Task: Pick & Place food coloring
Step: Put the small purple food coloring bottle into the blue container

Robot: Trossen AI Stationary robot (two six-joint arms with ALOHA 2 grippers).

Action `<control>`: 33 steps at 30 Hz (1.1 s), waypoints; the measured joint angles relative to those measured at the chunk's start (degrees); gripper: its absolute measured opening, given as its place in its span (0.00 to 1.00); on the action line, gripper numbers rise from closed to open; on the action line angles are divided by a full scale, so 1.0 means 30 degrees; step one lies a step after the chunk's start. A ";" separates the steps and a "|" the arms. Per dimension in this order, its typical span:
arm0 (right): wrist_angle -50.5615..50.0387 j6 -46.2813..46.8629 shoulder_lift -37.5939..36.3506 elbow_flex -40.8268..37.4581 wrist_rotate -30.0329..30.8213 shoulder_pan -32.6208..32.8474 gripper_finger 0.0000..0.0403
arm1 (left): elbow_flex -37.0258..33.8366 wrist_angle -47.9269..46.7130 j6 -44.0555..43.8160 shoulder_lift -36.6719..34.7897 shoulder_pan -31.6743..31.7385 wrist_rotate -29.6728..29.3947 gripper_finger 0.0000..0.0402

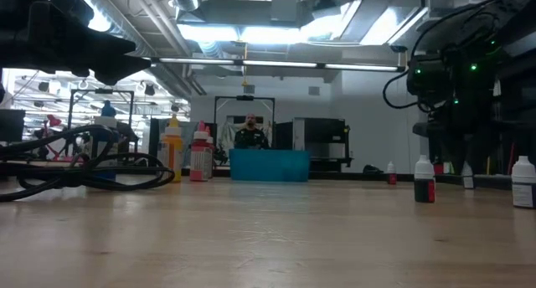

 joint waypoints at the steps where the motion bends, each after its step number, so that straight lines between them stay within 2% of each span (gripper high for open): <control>1: 0.0003 0.0007 0.0000 0.0002 -0.0002 -0.0050 0.29 | 0.0000 -0.0005 -0.0005 0.0002 0.0000 -0.0002 0.82; 7: -0.0007 -0.0047 0.0000 0.0002 -0.0024 -0.0148 0.28 | 0.0001 -0.0005 0.0000 0.0004 0.0000 0.0002 0.82; 15: -0.0032 -0.0523 -0.0015 0.0085 -0.0278 -0.0148 0.15 | 0.0002 0.0002 -0.0006 0.0006 0.0000 0.0005 0.82; 18: -0.0147 -0.1444 -0.0007 0.0671 -0.0932 -0.0142 0.15 | -0.0002 0.0000 0.0000 0.0007 0.0000 0.0002 0.81; 24: -0.1744 -0.4550 0.0993 0.3912 -0.1825 -0.0141 0.18 | -0.0002 -0.0001 -0.0004 0.0006 0.0000 0.0005 0.82; 29: -0.2977 -0.7696 0.3152 0.7499 -0.2898 0.0072 0.15 | -0.0002 0.0002 0.0000 0.0004 0.0000 0.0004 0.82; 33: -0.3543 -0.9475 0.5171 1.0412 -0.3135 0.0450 0.17 | -0.0002 -0.0003 -0.0002 0.0004 0.0000 0.0005 0.82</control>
